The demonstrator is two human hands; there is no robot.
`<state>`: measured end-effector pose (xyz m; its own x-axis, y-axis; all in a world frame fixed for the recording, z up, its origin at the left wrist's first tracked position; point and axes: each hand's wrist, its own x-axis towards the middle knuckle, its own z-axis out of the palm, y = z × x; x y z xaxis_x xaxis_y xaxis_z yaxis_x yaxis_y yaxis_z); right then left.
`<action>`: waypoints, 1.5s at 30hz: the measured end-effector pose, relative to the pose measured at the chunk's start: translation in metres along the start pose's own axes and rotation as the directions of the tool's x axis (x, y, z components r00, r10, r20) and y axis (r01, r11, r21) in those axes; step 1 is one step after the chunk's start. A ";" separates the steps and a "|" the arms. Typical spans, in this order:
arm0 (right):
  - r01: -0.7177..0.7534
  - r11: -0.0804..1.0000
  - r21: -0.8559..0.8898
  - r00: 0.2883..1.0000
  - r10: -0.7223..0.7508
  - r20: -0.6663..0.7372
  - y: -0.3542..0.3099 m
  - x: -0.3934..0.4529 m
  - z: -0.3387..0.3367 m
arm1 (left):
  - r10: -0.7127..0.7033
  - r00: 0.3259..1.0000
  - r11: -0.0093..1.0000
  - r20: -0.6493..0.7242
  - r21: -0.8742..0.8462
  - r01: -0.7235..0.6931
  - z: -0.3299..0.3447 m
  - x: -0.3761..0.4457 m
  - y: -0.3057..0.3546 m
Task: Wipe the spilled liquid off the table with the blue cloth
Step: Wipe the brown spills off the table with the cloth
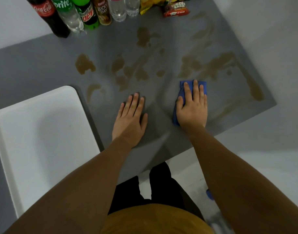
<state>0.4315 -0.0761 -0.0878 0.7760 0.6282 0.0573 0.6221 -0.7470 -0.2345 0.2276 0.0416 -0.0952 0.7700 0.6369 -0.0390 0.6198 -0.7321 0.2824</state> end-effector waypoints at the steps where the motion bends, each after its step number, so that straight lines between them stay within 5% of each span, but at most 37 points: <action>1: -0.022 1.000 -0.011 1.000 0.022 0.004 0.004 -0.004 -0.001 | 0.003 1.000 1.000 -0.004 0.001 -0.003 0.000 0.000 0.000; 10: -0.174 0.983 -0.067 0.981 0.178 0.070 -0.016 -0.071 -0.001 | 0.002 1.000 1.000 -0.012 0.022 -0.002 0.003 0.000 0.000; 20: 0.095 0.995 0.008 0.994 -0.095 0.062 -0.028 -0.018 0.005 | 0.009 1.000 1.000 -0.015 0.026 -0.009 0.003 -0.001 -0.001; 40: -0.248 0.969 -0.014 0.968 0.248 0.036 0.035 -0.019 -0.009 | 0.011 1.000 1.000 0.002 0.006 -0.011 0.000 -0.002 0.001; 45: -0.216 0.975 -0.054 0.975 0.218 0.044 0.012 -0.054 -0.005 | 0.009 1.000 1.000 -0.011 0.000 -0.009 0.000 -0.003 0.001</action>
<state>0.3972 -0.1199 -0.0892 0.8878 0.4588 -0.0377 0.4444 -0.8756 -0.1891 0.2261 0.0392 -0.0949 0.7742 0.6324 -0.0261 0.6126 -0.7382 0.2825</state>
